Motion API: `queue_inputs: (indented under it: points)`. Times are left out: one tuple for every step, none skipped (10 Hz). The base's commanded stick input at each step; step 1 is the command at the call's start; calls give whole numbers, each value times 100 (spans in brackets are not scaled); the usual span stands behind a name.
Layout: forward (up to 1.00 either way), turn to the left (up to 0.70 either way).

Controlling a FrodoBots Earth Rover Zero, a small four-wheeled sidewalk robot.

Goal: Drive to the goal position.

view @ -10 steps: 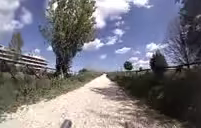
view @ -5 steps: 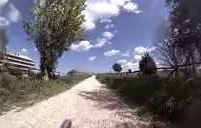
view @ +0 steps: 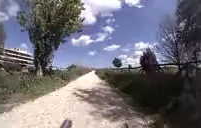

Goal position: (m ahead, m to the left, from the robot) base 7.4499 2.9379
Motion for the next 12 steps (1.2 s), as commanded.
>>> queue_inputs:
  points:
    - [85, 0]
    - [85, 0]
    - [85, 0]
    - [85, 0]
    - [85, 0]
    - [85, 0]
    - [85, 0]
    - [84, 0]
    - [83, 0]
    - [83, 0]
    - [83, 0]
    - [83, 0]
